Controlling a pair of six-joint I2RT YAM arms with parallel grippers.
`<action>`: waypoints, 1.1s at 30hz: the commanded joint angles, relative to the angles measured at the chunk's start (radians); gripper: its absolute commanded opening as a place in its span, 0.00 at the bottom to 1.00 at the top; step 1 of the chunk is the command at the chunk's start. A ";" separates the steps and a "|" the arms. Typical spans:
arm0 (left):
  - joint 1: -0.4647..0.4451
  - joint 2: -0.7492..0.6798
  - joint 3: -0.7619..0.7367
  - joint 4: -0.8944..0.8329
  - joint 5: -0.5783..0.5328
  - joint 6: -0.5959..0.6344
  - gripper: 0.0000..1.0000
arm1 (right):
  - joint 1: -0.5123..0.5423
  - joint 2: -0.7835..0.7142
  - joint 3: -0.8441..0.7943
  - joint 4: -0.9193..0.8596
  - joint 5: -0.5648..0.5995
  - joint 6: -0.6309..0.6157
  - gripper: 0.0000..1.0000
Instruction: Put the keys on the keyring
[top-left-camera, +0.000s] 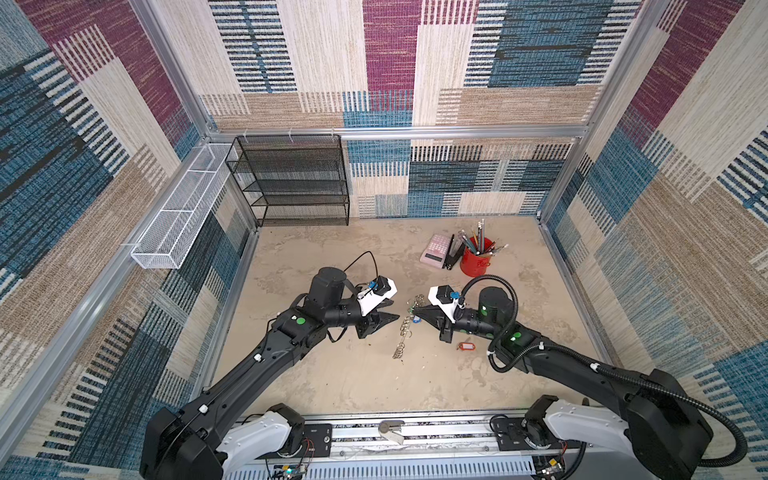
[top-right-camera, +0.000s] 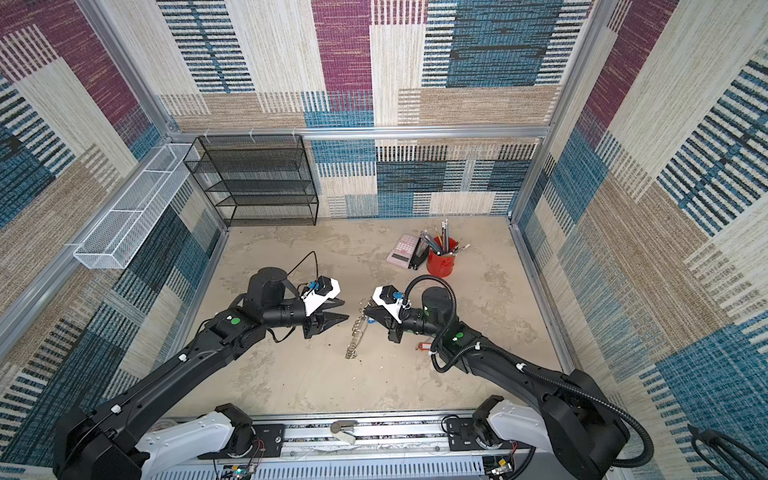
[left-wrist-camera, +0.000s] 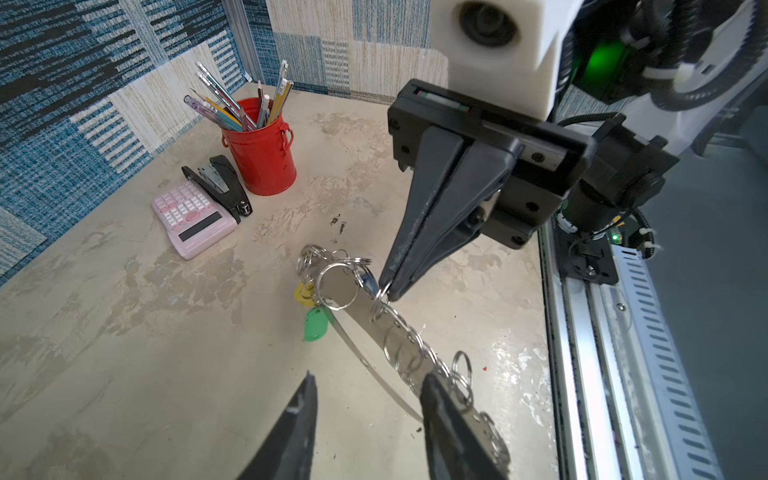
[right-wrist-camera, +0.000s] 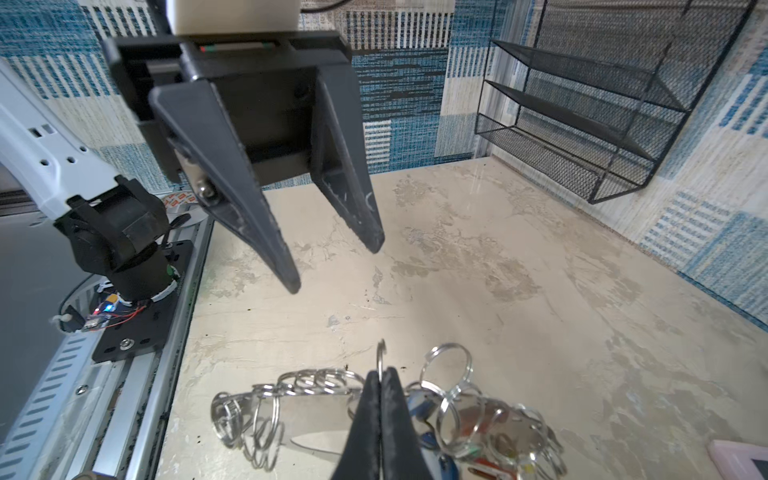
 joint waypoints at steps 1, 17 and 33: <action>-0.018 0.020 0.028 -0.003 -0.089 0.068 0.42 | 0.000 0.005 0.007 0.081 -0.006 -0.022 0.00; -0.028 0.064 0.022 0.127 0.105 -0.004 0.32 | 0.001 -0.062 -0.027 0.156 -0.059 0.050 0.00; -0.032 0.083 0.032 0.153 0.175 -0.042 0.15 | 0.001 -0.066 -0.027 0.169 -0.077 0.069 0.00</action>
